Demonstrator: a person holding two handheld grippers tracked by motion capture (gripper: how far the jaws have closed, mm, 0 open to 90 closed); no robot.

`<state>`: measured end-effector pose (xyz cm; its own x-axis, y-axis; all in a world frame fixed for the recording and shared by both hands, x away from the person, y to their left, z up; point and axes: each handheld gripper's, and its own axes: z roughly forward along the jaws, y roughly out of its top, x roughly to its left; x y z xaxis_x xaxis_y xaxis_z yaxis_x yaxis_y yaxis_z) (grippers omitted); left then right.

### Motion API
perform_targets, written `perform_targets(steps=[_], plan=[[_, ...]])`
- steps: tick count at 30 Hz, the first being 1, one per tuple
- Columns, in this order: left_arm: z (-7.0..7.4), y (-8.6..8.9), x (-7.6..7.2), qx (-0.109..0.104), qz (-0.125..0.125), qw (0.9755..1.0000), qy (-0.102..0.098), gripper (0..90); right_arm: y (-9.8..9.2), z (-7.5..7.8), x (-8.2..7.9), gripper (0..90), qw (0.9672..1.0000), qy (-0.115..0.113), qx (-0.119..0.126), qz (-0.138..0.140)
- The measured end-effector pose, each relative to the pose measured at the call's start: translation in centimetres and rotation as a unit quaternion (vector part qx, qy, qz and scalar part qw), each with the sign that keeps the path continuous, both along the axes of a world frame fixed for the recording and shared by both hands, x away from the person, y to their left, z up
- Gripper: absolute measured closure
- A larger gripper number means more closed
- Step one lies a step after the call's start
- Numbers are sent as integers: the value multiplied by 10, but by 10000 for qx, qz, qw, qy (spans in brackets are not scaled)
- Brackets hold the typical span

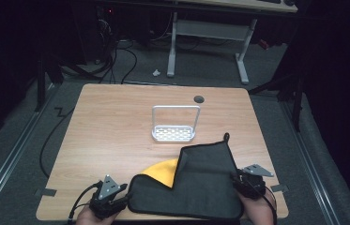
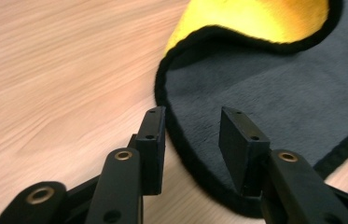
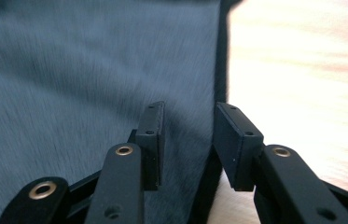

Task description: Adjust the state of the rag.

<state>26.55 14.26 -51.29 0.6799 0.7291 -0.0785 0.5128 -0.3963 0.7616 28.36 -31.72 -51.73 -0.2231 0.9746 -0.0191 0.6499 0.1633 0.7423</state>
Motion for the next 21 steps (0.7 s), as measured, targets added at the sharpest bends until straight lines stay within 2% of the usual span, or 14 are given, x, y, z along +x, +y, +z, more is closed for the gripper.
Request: perform_targets(steps=[1,3,4,5,8,10,11,13,15,16,17,18,20,21], plan=[[1,-5,1,-21,-51,10000,-8,604,0,0,0,642,10000,0,0,0],[4,-17,3,-144,-168,9998,8,577,0,5,-3,641,9994,-209,284,-24],[5,-23,3,-215,-234,9995,-22,571,3,5,-4,641,9993,-214,312,-5],[7,-38,4,-386,-367,9986,-42,562,6,4,-4,640,9994,-193,278,70],[8,-56,4,-449,-511,9977,-23,527,16,1,-6,639,9994,-116,168,287],[8,-73,3,-522,-687,9963,-45,518,18,1,-7,640,9993,-114,118,350],[8,-90,3,-527,-827,9951,-77,495,22,2,-9,640,9990,-127,71,418],[7,-105,7,-443,-909,9948,-99,483,24,2,-11,639,9987,-136,60,498],[6,-118,13,-261,-905,9955,-86,489,25,3,-12,638,9985,-143,54,520],[6,-121,16,-164,-919,9956,-87,586,24,3,-12,638,9986,-146,84,499],[6,-121,16,-164,-919,9956,-87,711,23,3,-12,638,9987,-130,109,479],[9,-121,22,-158,-855,9961,-154,787,22,3,-12,639,9988,-140,104,467],[14,-111,33,-117,-641,9975,-284,830,21,3,-13,639,9988,-126,120,461],[14,-111,33,-117,-641,9975,-284,832,21,3,-13,639,9988,-126,120,461]])
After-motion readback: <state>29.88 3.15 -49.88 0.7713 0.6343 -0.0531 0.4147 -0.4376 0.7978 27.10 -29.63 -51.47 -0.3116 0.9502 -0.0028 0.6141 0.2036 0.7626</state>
